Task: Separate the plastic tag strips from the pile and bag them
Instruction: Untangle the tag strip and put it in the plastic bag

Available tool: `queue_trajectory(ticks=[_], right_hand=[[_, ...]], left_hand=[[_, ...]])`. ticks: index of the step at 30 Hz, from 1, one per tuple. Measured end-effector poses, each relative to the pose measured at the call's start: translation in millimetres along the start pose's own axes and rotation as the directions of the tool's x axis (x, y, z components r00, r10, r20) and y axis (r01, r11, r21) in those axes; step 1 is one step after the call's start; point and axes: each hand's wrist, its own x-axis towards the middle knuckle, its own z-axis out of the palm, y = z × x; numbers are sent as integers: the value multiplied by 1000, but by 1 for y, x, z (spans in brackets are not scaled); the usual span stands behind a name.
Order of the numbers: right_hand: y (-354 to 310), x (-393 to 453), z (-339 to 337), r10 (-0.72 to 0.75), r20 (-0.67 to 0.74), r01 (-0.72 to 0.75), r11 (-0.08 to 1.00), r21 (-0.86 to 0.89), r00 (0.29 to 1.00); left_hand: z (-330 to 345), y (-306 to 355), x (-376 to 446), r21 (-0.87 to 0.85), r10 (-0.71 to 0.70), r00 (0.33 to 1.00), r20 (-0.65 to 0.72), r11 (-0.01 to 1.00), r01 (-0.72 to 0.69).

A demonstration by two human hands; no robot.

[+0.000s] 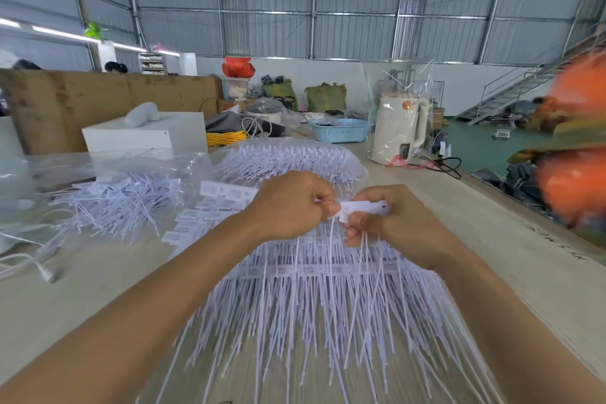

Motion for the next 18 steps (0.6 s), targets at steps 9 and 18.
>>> queue_trajectory(ticks=[9, 18], right_hand=[[-3, -17, 11, -434, -422, 276, 881, -384, 796], [-50, 13, -46, -6, -316, 151, 886, 439, 949]], left_hand=[[-18, -16, 10, -416, -484, 870, 91, 775, 475], [36, -37, 12, 29, -178, 950, 256, 984, 176]])
